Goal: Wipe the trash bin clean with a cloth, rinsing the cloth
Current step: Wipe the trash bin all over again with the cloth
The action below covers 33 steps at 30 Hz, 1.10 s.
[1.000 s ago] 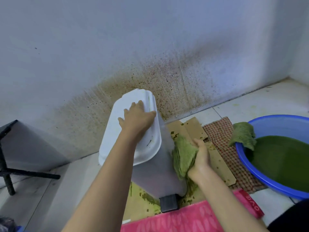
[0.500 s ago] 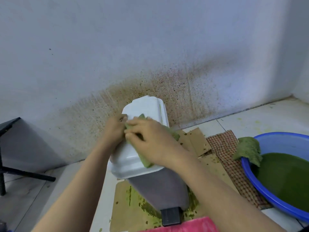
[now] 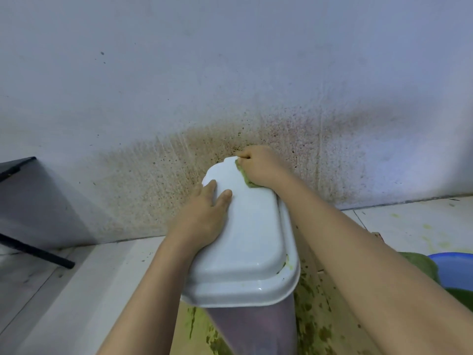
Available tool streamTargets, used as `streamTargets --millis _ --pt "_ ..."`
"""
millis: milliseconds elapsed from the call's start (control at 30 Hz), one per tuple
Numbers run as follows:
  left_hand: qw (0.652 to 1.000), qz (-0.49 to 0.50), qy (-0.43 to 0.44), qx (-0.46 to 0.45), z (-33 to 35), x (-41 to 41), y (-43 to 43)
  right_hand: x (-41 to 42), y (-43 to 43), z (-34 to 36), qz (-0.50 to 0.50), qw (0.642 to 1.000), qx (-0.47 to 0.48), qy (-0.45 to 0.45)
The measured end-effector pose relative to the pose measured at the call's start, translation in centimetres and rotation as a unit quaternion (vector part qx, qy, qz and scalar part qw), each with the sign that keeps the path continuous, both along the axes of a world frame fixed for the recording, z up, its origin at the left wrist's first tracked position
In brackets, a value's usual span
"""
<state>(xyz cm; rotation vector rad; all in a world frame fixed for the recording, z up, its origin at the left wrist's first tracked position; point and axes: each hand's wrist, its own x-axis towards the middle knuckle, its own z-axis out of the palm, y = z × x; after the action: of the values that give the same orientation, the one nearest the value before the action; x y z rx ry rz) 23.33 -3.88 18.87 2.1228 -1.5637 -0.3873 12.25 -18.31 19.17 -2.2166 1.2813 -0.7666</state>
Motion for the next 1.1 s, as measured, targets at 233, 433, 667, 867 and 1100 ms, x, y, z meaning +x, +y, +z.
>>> streamTargets --millis 233,433,667,867,1100 --pt "0.999 0.033 -0.019 0.034 -0.1 0.6 -1.6 -1.2 -1.0 -1.7 -0.072 0.962 0.113 -0.238" --pt "0.996 0.051 -0.043 0.051 0.0 0.2 -1.8 -5.5 6.8 -4.7 -0.068 0.866 0.231 -0.438" --pt "0.995 0.062 -0.056 0.05 -0.1 0.2 -1.7 -8.0 15.1 -6.1 -0.029 0.779 0.282 -0.559" --pt "0.992 0.071 -0.085 0.054 -0.2 -0.1 -1.5 -8.0 13.3 -5.5 -0.033 0.798 0.29 -0.527" --pt "0.992 0.071 -0.09 0.045 0.2 -0.9 -1.1 -7.0 8.8 -5.3 -0.038 0.796 0.287 -0.531"
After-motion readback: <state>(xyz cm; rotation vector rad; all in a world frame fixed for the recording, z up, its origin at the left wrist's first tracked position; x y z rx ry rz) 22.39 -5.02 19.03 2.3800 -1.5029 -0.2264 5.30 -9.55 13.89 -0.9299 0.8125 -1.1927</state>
